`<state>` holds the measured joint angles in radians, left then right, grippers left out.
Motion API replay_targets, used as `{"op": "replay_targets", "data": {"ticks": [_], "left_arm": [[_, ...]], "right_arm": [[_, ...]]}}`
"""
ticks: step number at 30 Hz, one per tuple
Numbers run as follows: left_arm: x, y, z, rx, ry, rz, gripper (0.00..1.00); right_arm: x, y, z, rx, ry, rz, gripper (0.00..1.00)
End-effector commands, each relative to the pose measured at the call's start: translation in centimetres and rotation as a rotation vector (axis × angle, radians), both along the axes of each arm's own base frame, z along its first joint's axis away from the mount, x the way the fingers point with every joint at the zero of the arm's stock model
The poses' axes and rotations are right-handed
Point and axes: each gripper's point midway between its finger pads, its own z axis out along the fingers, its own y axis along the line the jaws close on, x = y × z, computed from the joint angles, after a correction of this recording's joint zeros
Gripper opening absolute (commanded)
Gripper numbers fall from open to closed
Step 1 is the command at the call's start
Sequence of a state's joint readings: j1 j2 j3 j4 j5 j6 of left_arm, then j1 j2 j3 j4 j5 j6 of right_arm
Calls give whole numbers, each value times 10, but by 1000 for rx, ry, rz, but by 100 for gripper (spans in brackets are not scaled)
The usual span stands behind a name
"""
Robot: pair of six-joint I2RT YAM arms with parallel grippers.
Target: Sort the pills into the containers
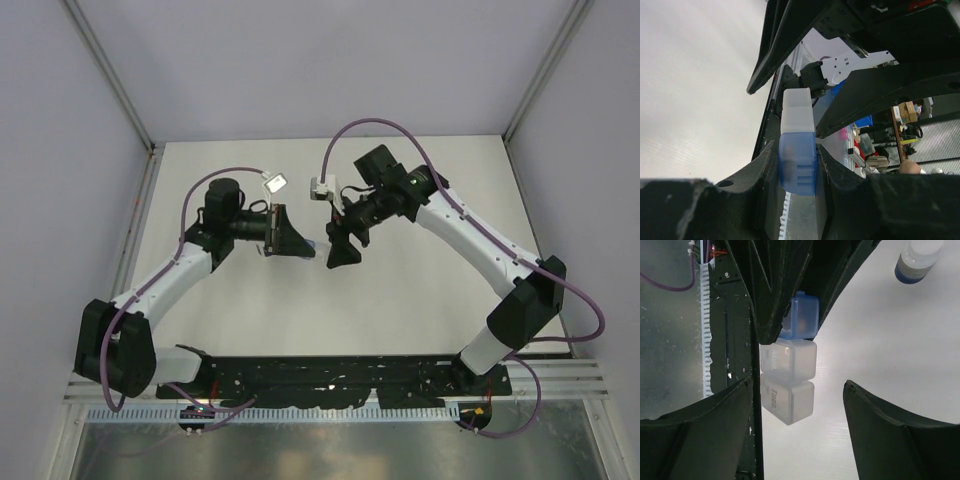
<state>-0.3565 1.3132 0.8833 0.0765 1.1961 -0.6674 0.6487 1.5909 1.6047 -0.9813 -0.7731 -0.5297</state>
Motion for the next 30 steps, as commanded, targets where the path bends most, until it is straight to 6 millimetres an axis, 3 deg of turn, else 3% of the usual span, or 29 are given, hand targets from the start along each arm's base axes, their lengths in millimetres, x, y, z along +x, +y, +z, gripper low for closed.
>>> {"op": "replay_targets", "data": {"ticks": [1, 13, 18, 19, 21, 22, 24, 30], "left_arm": [[-9, -3, 23, -42, -90, -56, 0], [-9, -5, 21, -43, -75, -60, 0], [-7, -5, 20, -41, -72, -58, 0], [-7, -5, 19, -39, -71, -56, 0], [-7, -5, 19, -36, -72, -54, 0], [-6, -5, 18, -35, -71, -53, 0], [-6, -5, 18, -31, -70, -51, 0], [-1, -6, 12, -9, -51, -22, 0]], "right_arm": [[-9, 8, 9, 57, 35, 67, 75], [-16, 14, -3, 67, 120, 119, 27], [-18, 13, 1, 76, 126, 124, 21], [-18, 14, 1, 75, 126, 126, 25], [-19, 13, 2, 74, 127, 126, 44], [-19, 12, 3, 71, 125, 122, 59], [-18, 11, 5, 68, 109, 116, 74], [-3, 7, 16, 60, -16, 19, 83]]}}
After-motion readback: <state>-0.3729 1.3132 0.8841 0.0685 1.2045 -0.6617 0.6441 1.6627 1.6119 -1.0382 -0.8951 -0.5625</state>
